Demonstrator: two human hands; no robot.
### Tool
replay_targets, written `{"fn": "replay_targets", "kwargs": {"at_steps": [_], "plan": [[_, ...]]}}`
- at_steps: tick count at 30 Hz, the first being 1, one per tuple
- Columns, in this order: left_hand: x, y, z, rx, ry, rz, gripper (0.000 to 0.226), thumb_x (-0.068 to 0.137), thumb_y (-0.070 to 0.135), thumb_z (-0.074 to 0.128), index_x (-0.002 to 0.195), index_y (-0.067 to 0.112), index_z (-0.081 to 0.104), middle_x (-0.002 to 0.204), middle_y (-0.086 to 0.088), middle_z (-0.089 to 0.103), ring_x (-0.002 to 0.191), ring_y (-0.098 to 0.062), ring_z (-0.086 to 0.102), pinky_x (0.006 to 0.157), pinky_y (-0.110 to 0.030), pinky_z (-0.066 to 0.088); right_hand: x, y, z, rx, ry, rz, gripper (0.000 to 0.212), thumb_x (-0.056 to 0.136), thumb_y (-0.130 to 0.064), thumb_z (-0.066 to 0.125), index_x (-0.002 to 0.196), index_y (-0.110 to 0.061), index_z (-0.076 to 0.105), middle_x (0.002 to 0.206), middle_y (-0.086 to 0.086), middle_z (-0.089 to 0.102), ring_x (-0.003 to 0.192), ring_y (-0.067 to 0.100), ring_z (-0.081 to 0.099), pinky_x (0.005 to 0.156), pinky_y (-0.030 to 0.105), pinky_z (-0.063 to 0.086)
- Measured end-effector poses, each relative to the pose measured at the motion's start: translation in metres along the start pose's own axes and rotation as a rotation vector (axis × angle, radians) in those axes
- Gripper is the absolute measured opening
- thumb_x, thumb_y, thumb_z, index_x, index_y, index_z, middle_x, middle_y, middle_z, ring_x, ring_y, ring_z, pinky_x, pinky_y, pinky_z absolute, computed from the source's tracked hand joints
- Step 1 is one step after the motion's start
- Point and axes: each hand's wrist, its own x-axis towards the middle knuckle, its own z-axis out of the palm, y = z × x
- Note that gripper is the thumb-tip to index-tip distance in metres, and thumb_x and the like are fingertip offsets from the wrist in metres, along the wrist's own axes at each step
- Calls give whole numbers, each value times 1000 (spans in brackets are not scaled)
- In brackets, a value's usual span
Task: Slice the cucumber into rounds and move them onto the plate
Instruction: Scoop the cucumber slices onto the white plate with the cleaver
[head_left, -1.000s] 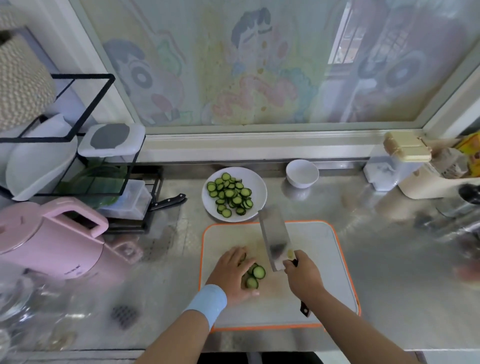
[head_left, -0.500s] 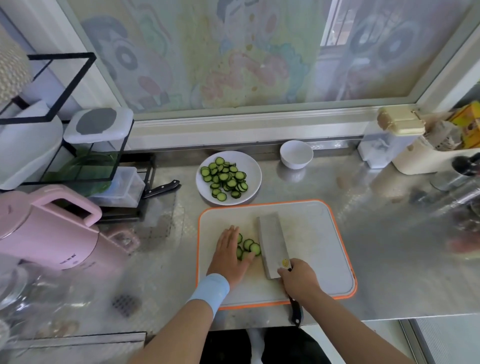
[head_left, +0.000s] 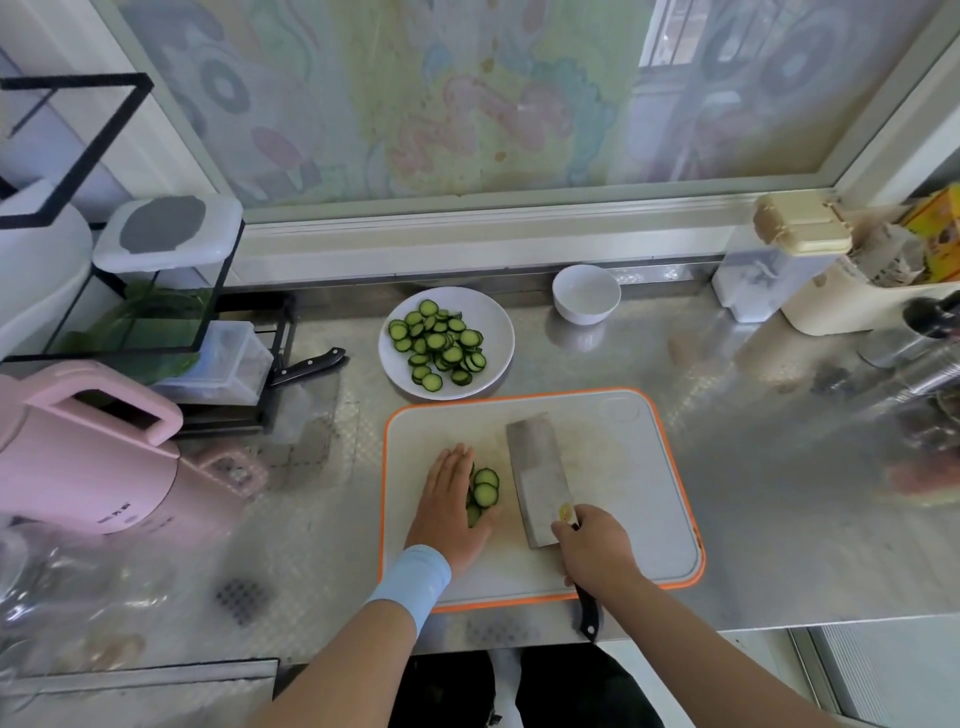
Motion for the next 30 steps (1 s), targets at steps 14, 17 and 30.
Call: {"fn": "replay_targets", "kwargs": {"at_steps": [14,17,30], "plan": [[0,3,6,-103,72,-26,75,94,44,51,154,25,10,161,9,3,147,-7,-4,120,-29,3,-4,-29,24,-105,-257,-84,16,86,-27,65,77,-13,66,67,1,65,57,12,62,50,18,48],[-1,1,6,-107,79,-12,73,94,44,51,153,35,9,161,11,0,147,-6,-6,120,-31,4,-9,-37,27,-59,-312,-102,26,83,-20,69,59,-19,58,52,-6,50,40,4,47,38,13,33],[48,25,-47,-67,199,95,54,97,36,50,148,26,35,161,9,4,147,-9,-10,118,-31,7,-4,-94,-5,193,-358,-163,16,93,-14,60,85,-1,64,70,19,69,56,27,65,61,42,58]]}}
